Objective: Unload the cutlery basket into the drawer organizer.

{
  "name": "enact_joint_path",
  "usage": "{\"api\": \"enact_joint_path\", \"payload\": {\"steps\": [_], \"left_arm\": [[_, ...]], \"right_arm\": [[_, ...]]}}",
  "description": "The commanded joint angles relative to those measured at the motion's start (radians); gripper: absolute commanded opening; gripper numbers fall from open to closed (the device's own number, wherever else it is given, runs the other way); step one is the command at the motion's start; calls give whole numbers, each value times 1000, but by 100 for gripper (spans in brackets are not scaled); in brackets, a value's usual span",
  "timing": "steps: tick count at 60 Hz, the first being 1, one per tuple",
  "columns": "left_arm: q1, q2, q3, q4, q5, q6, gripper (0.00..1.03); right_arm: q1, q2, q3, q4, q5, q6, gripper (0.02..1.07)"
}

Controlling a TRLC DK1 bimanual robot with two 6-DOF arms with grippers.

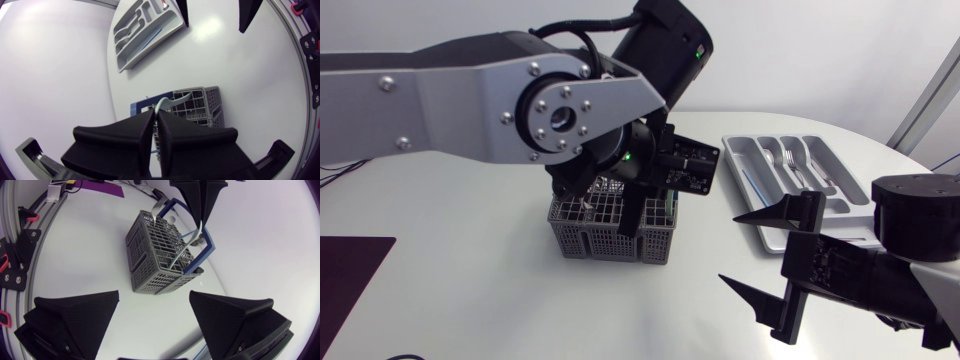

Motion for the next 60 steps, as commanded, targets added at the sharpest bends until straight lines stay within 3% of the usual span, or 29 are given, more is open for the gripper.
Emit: {"api": "enact_joint_path", "payload": {"steps": [1,33,48,60], "left_arm": [[-13,-37,24,-5,-22,-16,6],[-53,-114,39,-36,-49,-94,6],[-71,-79,104,-122,-37,-392,6],[-51,-42,157,-142,77,-654,6]], "right_arm": [[9,-15,-22,0,10,25,103],[27,-41,-22,12,27,70,103],[21,-47,-5,17,30,175,102],[29,-59,18,28,128,255,99]]}}
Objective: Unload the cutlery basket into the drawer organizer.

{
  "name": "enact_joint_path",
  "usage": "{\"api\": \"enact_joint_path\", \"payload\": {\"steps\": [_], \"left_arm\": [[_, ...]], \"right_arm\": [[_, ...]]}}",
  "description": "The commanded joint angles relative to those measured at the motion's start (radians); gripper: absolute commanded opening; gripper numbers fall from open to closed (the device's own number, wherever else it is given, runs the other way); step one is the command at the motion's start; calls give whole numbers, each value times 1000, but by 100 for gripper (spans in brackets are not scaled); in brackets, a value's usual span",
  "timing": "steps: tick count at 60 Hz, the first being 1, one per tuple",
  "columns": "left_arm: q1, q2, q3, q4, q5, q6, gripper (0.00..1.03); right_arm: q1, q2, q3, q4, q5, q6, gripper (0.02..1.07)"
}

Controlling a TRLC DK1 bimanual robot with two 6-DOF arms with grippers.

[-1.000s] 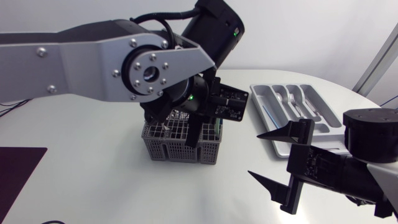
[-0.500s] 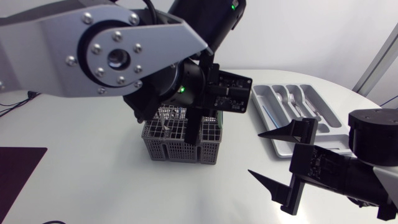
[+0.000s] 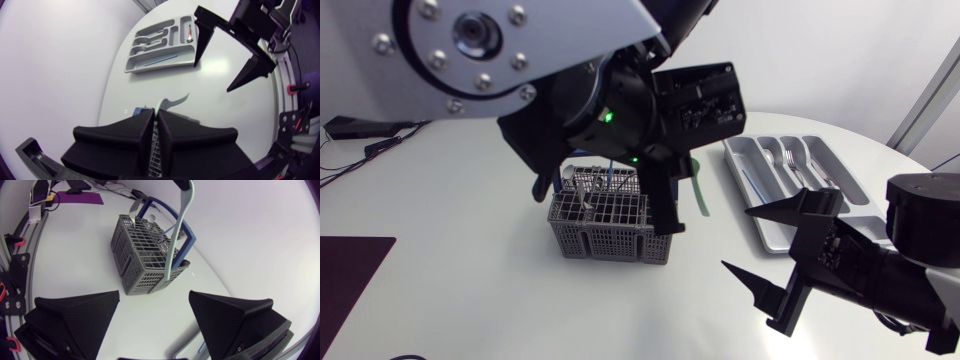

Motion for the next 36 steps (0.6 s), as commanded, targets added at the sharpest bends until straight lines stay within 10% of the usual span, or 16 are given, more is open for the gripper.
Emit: {"api": "enact_joint_path", "payload": {"steps": [1,36], "left_arm": [[15,34,60,-17,40,-151,6],[173,194,173,-101,359,-649,3]], "right_arm": [[12,-12,18,13,41,57,99],[204,95,27,282,384,162,83]]}}
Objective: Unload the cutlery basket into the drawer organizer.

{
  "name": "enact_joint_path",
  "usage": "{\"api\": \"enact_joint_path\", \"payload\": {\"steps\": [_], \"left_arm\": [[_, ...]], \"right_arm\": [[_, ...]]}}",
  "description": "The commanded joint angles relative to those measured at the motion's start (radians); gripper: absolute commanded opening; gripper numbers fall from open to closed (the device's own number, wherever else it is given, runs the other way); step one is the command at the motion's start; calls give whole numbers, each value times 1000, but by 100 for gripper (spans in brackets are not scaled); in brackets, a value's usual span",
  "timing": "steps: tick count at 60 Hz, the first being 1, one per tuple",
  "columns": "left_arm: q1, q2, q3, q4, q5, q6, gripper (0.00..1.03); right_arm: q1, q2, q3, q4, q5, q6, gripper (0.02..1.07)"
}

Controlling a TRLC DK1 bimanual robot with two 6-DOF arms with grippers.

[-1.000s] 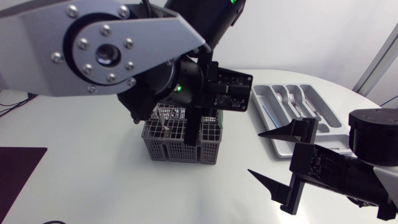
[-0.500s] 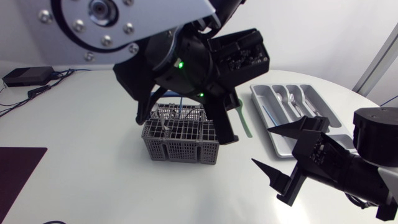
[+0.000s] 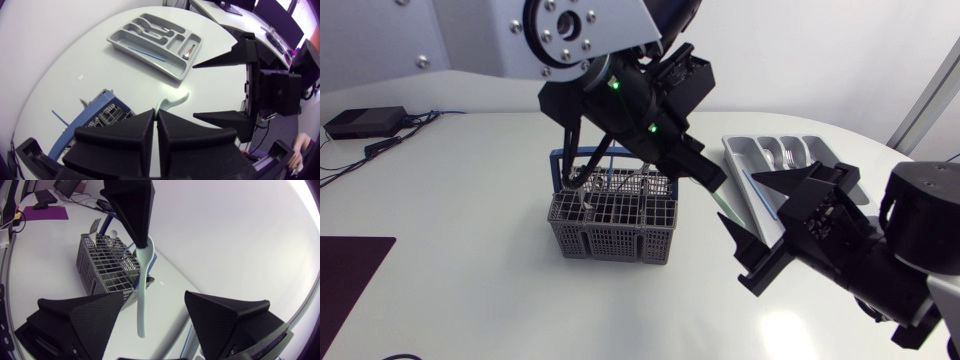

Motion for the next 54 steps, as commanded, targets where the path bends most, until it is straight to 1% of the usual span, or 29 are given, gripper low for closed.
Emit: {"api": "enact_joint_path", "payload": {"steps": [1,5,13,17,24,28,30,35,38,50,54], "left_arm": [[24,33,45,-14,43,-88,3],[39,42,55,-20,61,-111,3],[70,60,81,-46,122,-139,3],[76,66,88,-56,133,-143,3],[81,71,93,-59,151,-146,3],[79,71,93,-62,153,-146,3],[79,71,93,-66,158,-146,3],[82,73,93,-74,165,-146,3],[85,73,90,-77,167,-145,4],[104,73,81,-80,171,-145,3],[107,73,81,-80,176,-146,3]], "right_arm": [[33,44,12,42,30,20,82],[53,64,8,81,61,6,78],[89,101,2,157,112,-37,64],[106,129,3,188,135,-58,64],[106,196,12,229,139,-72,63],[104,228,12,257,139,-81,59],[104,239,17,266,139,-81,55],[102,261,31,271,139,-83,47],[102,271,35,280,139,-89,46],[96,307,51,299,144,-106,30],[95,317,51,312,150,-113,29]]}}
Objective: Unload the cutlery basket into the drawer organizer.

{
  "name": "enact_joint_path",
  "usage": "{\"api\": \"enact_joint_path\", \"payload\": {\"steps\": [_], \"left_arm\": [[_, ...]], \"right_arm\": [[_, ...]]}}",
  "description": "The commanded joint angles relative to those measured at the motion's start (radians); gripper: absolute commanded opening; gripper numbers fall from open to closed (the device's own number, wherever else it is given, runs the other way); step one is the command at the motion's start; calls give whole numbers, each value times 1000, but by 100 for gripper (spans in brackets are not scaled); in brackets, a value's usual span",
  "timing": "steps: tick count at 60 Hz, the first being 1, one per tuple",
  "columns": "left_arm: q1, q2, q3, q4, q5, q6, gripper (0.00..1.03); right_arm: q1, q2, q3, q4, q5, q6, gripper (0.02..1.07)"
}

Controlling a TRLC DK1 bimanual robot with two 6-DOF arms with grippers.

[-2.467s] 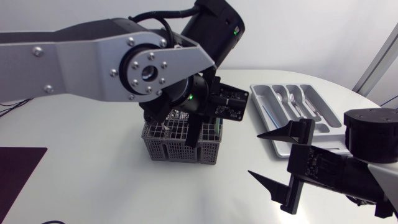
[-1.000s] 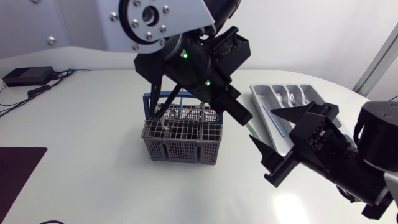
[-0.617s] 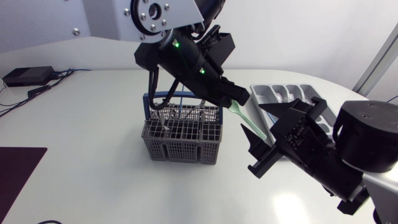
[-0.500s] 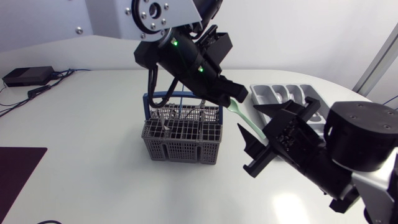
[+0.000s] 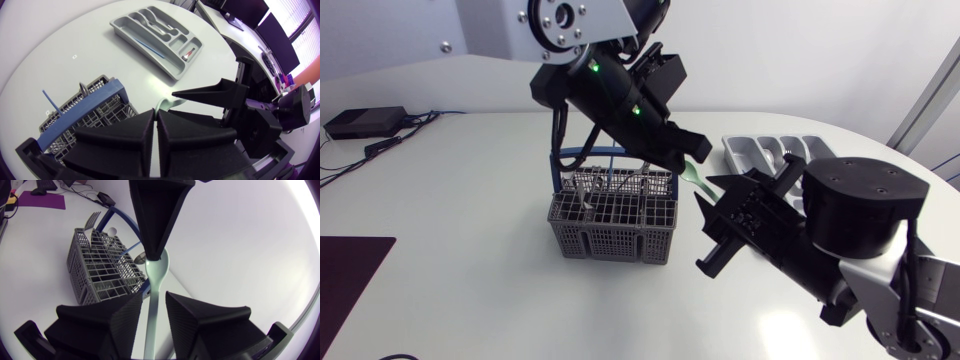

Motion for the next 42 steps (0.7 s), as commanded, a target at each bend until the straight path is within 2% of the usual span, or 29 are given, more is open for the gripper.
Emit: {"api": "enact_joint_path", "payload": {"steps": [1,11,19,33,39,42], "left_arm": [[11,19,22,-9,19,-30,4],[9,22,24,-9,30,-36,4],[6,28,24,-11,33,-41,3],[3,33,25,-11,41,-46,4],[11,31,31,-11,53,-55,4],[15,29,36,-8,61,-61,10]], "right_arm": [[-2,23,21,28,17,-21,29],[-6,35,22,31,16,-26,21],[-10,41,24,34,17,-28,20],[-15,43,28,36,16,-41,8],[-15,39,24,36,16,-44,8],[-15,33,19,34,11,-49,8]]}}
